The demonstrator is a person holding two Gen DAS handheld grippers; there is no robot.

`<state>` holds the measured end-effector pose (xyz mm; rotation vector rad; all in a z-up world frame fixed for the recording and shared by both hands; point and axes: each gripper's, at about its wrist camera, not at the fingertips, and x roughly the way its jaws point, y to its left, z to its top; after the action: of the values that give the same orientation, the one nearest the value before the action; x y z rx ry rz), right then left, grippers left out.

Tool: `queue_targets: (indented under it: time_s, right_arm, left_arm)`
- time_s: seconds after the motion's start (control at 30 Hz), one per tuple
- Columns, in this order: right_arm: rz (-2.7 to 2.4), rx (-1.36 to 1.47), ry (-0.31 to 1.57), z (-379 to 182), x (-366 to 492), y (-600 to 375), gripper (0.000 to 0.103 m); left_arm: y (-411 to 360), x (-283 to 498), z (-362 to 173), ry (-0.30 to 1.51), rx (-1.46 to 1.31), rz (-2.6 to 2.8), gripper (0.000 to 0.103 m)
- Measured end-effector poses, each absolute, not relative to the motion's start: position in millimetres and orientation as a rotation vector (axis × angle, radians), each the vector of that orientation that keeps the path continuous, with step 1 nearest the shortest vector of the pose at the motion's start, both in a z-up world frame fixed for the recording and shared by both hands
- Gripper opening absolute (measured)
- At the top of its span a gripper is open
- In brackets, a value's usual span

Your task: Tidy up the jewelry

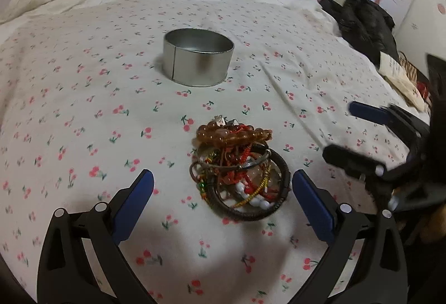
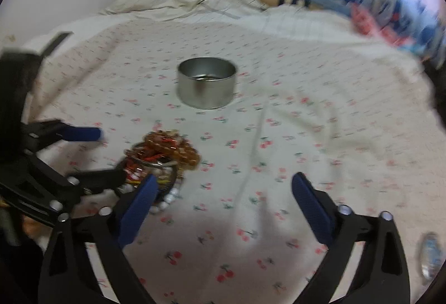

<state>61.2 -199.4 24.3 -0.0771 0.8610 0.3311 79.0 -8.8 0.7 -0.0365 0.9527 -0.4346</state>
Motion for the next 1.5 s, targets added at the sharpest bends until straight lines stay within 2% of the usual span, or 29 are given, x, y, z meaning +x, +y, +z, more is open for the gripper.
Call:
queue_targets:
  time_s: [0.17,0.23,0.5,0.6,0.7,0.8,0.93,1.1,1.13,1.17,1.2,1.23,1.27,1.37,1.4,1.5]
  right_arm:
    - [0.388,-0.141,0.869,22.9,77.3,-185.3,0.071]
    - [0.441,-0.161,0.884,21.8,85.5,-177.2,0.061]
    - [0.613,-0.283,0.908,9.8,103.1,-148.1,0.043]
    - [0.654,-0.318,0.924,5.8,103.5,-141.0,0.024]
    - [0.670,-0.329,0.943,0.5,104.3,-138.3,0.017]
    - [0.653,-0.315,0.939,0.4,106.3,-140.6,0.002]
    - [0.657,-0.220,0.911,11.3,108.6,-153.5,0.001]
    - [0.736,-0.257,0.932,4.0,105.3,-146.4,0.001]
    - [0.740,-0.271,0.935,2.8,104.5,-144.1,0.004]
    - [0.745,-0.284,0.943,1.2,106.0,-142.2,0.011]
    - [0.744,-0.295,0.944,-0.6,107.9,-141.3,0.030]
    - [0.732,-0.303,0.936,-0.8,108.5,-140.9,0.044]
    - [0.729,-0.305,0.937,-1.4,110.0,-141.5,0.046]
    - [0.749,-0.294,0.947,-0.9,114.9,-143.6,0.042]
    - [0.759,-0.299,0.955,-1.4,115.1,-142.9,0.027]
    - [0.745,-0.329,0.967,-5.3,112.8,-141.0,0.015]
  left_arm:
    - [-8.3,90.9,-8.0,0.974,-0.007,-0.450,0.096]
    - [-4.5,94.0,-12.2,0.984,-0.021,-0.446,0.096]
    - [7.9,99.1,-18.5,1.002,-0.113,-0.458,0.096]
    - [7.4,98.0,-18.5,1.006,-0.112,-0.465,0.096]
    - [6.8,97.8,-17.3,1.005,-0.106,-0.467,0.096]
    - [7.7,98.1,-18.5,1.011,-0.119,-0.469,0.096]
    - [8.3,98.7,-19.0,1.016,-0.124,-0.466,0.096]
    - [8.9,99.3,-20.3,1.022,-0.128,-0.465,0.096]
    - [9.0,99.3,-21.0,1.022,-0.128,-0.465,0.096]
    - [9.1,99.6,-21.4,1.022,-0.128,-0.466,0.096]
    - [9.4,99.7,-21.4,1.022,-0.129,-0.467,0.096]
    - [9.4,99.6,-21.3,1.022,-0.130,-0.469,0.096]
    - [9.7,99.9,-21.1,1.022,-0.131,-0.470,0.096]
    - [9.8,99.8,-21.0,1.022,-0.131,-0.473,0.096]
    - [9.7,99.7,-21.1,1.022,-0.131,-0.473,0.096]
    - [9.7,99.7,-21.4,1.023,-0.131,-0.473,0.096]
